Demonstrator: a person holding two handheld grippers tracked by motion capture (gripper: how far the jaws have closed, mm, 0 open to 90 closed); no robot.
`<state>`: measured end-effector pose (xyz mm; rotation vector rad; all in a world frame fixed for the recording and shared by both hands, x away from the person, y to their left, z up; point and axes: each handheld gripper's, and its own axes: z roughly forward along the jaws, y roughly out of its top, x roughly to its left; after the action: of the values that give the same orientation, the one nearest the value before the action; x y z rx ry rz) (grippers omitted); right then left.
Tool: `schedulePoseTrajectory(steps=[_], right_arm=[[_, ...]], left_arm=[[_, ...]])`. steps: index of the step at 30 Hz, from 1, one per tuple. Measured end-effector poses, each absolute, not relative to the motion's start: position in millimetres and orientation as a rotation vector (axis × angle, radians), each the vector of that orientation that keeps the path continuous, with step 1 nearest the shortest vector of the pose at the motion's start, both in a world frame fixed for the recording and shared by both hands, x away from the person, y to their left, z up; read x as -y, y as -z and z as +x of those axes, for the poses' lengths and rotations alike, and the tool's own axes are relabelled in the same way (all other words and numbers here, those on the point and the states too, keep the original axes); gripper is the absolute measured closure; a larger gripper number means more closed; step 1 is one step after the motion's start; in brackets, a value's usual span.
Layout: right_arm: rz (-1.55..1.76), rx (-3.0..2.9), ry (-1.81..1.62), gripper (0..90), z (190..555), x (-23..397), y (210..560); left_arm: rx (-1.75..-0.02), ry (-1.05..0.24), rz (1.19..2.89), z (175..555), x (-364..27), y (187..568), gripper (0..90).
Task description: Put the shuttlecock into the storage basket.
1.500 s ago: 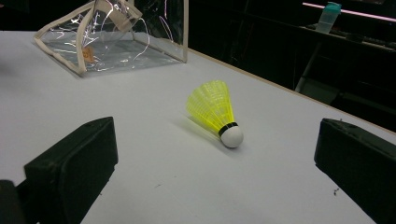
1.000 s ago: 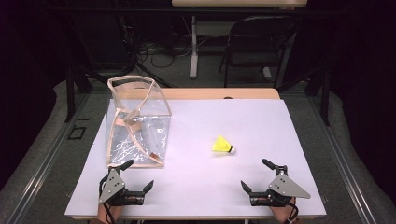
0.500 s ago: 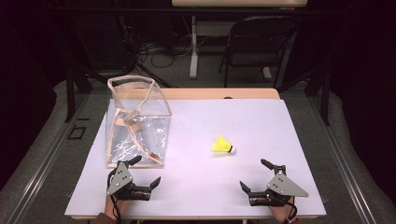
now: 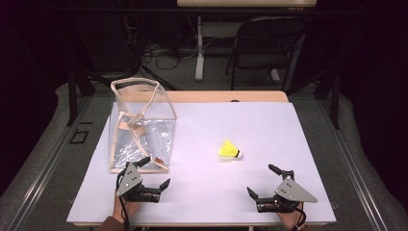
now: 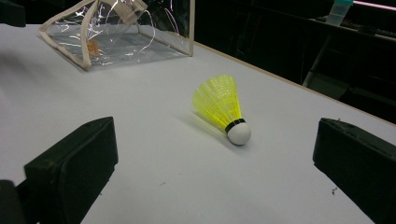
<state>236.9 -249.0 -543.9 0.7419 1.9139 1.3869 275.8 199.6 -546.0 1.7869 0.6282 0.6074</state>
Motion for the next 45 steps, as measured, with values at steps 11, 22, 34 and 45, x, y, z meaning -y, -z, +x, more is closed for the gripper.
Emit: schedulePoseTrajectory(steps=[11, 22, 34, 45], right_arm=[[0.748, -1.925, -1.382, 0.0, 238.2, 249.0, 545.1], [0.75, -1.936, -1.379, 0.0, 238.3, 248.3, 545.4], [0.751, -1.941, -1.371, 0.0, 238.8, 247.9, 546.1], [0.751, -1.947, -1.366, 0.2, 238.9, 248.2, 546.2]], left_arm=[[-0.633, -0.577, 1.829, 286.0, -185.6, 541.1, 0.2], [-0.634, -0.562, 1.859, 296.4, -173.8, 535.7, 0.4], [-0.602, -0.521, 1.904, 311.9, -153.9, 528.7, 0.4], [-0.586, -0.458, 1.93, 327.9, -133.6, 527.5, 0.1]])
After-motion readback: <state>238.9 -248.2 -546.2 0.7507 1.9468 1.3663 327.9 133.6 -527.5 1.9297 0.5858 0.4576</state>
